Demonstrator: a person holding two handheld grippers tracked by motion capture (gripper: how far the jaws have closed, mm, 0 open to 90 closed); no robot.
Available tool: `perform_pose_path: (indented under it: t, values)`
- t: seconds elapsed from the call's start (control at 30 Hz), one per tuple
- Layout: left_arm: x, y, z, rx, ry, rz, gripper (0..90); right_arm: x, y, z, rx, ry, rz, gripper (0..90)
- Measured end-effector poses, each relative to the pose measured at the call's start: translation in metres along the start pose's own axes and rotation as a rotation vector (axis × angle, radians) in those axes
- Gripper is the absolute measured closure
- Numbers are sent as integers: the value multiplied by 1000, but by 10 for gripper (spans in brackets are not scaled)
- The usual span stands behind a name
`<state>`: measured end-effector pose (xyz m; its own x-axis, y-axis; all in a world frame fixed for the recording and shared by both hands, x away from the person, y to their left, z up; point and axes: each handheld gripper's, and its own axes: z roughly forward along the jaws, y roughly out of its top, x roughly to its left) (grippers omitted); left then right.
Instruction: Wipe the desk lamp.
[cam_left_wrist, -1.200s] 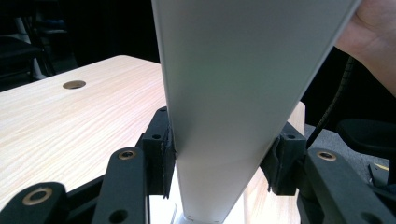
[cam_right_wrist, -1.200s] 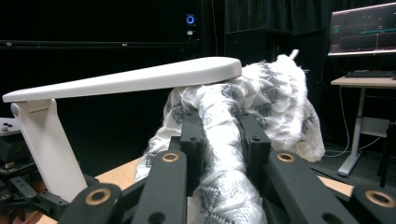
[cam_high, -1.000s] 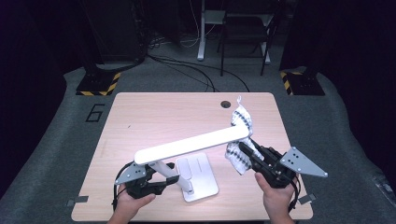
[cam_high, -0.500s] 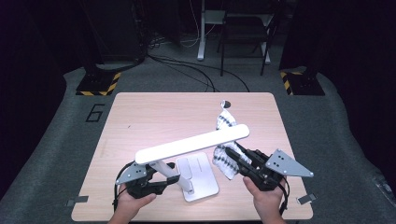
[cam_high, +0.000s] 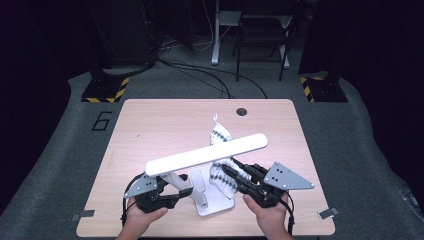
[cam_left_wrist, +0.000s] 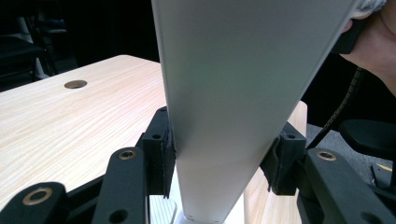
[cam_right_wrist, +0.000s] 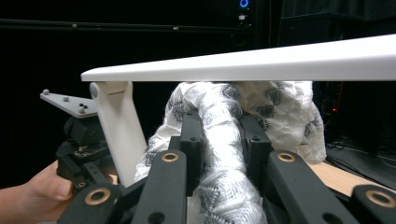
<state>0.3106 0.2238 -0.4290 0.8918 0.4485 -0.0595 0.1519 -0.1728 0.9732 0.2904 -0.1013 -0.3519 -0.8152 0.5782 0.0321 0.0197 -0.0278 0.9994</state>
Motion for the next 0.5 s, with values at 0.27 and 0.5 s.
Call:
perform_pose_path:
  t: [0.27, 0.5]
  values:
    - [0, 0, 1, -6, 1, -3, 525, 9, -3, 2, 21, 41, -2, 753]
    - [0, 0, 1, -3, 2, -1, 525, 20, 2, -2, 32, 83, -24, 753]
